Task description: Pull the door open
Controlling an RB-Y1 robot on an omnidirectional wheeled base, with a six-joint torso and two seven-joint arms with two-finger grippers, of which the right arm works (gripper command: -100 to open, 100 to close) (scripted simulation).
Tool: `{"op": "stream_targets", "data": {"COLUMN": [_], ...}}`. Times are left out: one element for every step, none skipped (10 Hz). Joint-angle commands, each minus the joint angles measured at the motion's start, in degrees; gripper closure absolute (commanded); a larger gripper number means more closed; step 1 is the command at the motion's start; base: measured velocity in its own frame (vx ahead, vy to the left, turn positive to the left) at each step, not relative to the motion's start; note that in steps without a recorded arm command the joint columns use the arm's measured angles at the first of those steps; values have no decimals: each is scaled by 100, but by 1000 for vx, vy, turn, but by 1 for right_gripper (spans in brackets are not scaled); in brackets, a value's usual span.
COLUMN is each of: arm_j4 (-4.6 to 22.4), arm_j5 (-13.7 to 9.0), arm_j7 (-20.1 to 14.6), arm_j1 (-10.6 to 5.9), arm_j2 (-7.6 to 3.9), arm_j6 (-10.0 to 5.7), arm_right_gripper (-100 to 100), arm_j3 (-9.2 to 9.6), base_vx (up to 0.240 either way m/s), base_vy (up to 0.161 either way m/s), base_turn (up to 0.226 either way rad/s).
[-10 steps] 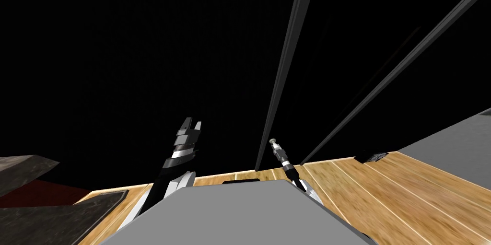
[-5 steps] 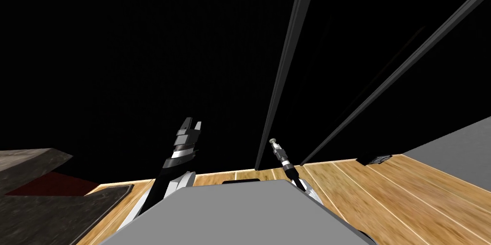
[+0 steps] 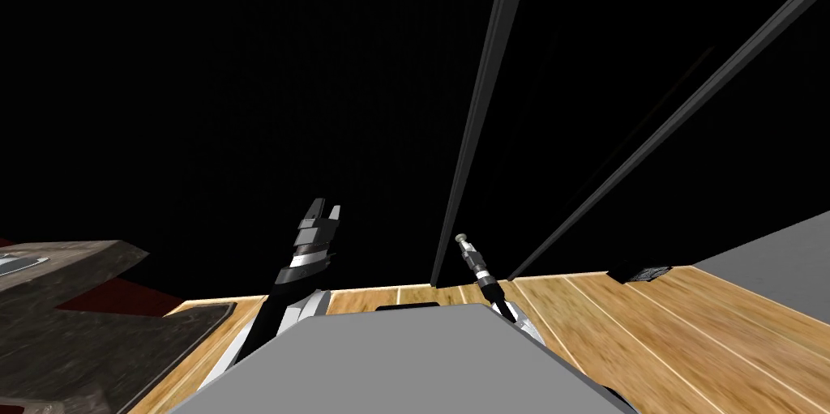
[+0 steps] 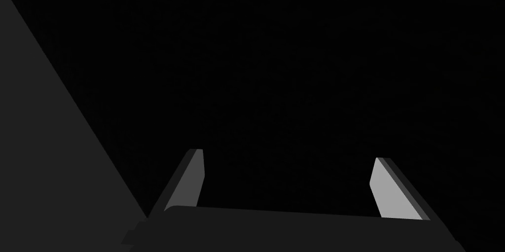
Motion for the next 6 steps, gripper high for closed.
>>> {"op": "stream_targets", "data": {"arm_j4": [7, 8, 9, 11, 13, 14], "arm_j5": [-78, -129, -179, -233, -297, -360], "arm_j7": [-247, -387, -527, -681, -840, -995], "arm_j1": [-6, -13, -19, -26, -34, -41], "arm_j2": [14, 12, 10, 7, 5, 2], "arm_j6": [6, 14, 22, 30, 40, 50], "arm_right_gripper": [100, 100, 100, 100, 100, 100], "arm_j3": [53, 79, 105, 133, 166, 199], "base_vx": [-42, -48, -48, -50, -60, -58], "base_vy": [-16, -24, -20, -18, -27, -32], "base_turn": [75, 23, 50, 41, 60, 64]}}
